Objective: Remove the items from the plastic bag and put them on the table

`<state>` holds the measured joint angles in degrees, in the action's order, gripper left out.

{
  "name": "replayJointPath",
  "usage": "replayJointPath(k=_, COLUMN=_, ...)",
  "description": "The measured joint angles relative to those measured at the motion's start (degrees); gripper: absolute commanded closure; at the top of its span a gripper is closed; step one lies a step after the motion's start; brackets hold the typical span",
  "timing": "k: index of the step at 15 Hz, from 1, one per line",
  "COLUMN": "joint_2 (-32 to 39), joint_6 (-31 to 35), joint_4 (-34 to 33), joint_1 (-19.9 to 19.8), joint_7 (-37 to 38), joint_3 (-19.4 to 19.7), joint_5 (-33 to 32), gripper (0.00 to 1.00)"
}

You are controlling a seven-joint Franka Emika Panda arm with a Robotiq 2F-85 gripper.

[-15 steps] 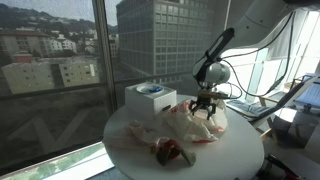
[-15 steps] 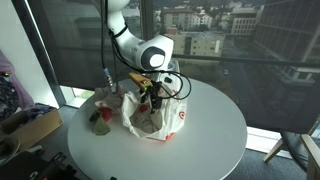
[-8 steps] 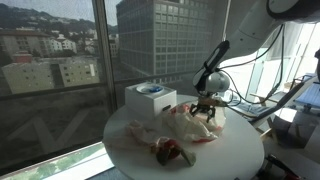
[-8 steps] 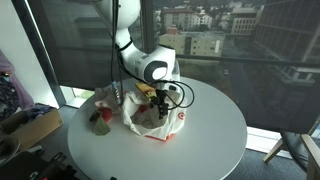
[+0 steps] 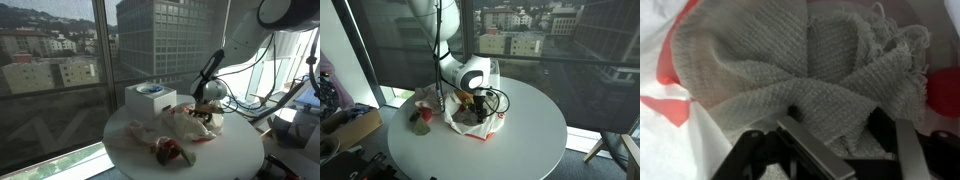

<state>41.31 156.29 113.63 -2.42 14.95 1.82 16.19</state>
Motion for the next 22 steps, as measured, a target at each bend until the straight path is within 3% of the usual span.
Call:
replayJointPath(k=4, joint_2=-0.04, joint_6=0.69, joint_4=0.04, joint_1=1.87, joint_7=1.04, joint_3=0.94, joint_5=-0.47, gripper=0.86)
replayJointPath(k=9, joint_2=-0.47, joint_6=-0.17, joint_4=0.15, joint_1=5.0, joint_7=3.82, joint_3=4.07, joint_5=-3.55, gripper=0.89)
replayJointPath(k=13, joint_2=-3.94, joint_6=-6.77, joint_4=0.28, joint_1=9.22, joint_7=7.54, joint_3=8.54, joint_5=-9.82, gripper=0.87)
replayJointPath(k=17, joint_2=-11.86, joint_6=-21.19, joint_4=-1.41, joint_1=11.19, joint_7=11.28, joint_3=10.53, joint_5=-15.84, gripper=0.87)
replayJointPath(k=22, joint_2=-19.5, joint_6=-44.88, joint_4=-5.86, joint_1=10.53, joint_7=9.83, joint_3=8.57, joint_5=-20.1, gripper=0.87)
